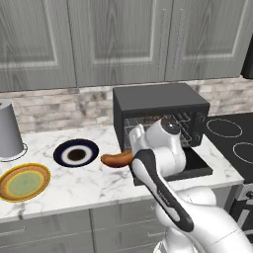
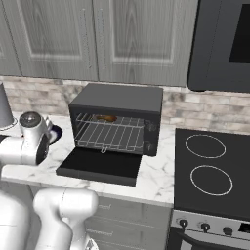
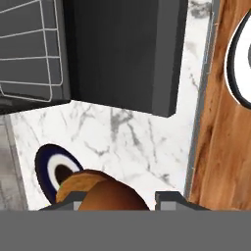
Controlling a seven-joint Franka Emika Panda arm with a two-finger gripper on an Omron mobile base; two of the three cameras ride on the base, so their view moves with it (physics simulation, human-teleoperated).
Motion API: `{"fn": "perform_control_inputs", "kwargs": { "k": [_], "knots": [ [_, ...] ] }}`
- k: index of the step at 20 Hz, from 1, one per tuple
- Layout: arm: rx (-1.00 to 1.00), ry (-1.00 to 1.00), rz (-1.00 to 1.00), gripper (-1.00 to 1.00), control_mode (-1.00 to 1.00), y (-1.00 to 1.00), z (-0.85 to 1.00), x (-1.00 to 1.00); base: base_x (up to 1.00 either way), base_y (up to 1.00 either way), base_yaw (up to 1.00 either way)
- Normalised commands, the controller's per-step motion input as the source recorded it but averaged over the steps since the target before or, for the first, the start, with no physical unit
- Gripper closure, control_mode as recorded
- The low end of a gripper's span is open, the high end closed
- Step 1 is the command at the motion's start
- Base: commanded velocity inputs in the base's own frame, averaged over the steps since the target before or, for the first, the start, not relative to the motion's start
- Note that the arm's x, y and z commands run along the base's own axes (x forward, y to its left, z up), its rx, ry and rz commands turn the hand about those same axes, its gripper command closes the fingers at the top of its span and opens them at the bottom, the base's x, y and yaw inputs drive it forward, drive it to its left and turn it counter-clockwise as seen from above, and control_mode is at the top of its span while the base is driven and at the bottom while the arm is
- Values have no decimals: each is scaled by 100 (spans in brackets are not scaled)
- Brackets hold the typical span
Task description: Open the toaster oven door. Place the hotdog bun on the bottom rack in the toaster oven and place the chicken drumstick on the top rack.
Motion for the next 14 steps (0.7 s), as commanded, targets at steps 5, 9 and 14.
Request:
{"fn": "perform_control_inputs", "kwargs": {
  "k": [5, 9, 14],
  "knots": [
    [0, -3, -17, 100, -100, -95, 22, -2, 0, 0, 0],
    [0, -3, -10, 100, -100, -84, 6, 4, 0, 0, 0],
    [-2, -2, -8, 100, -100, -65, 4, 32, 0, 0, 0]
  ]
}}
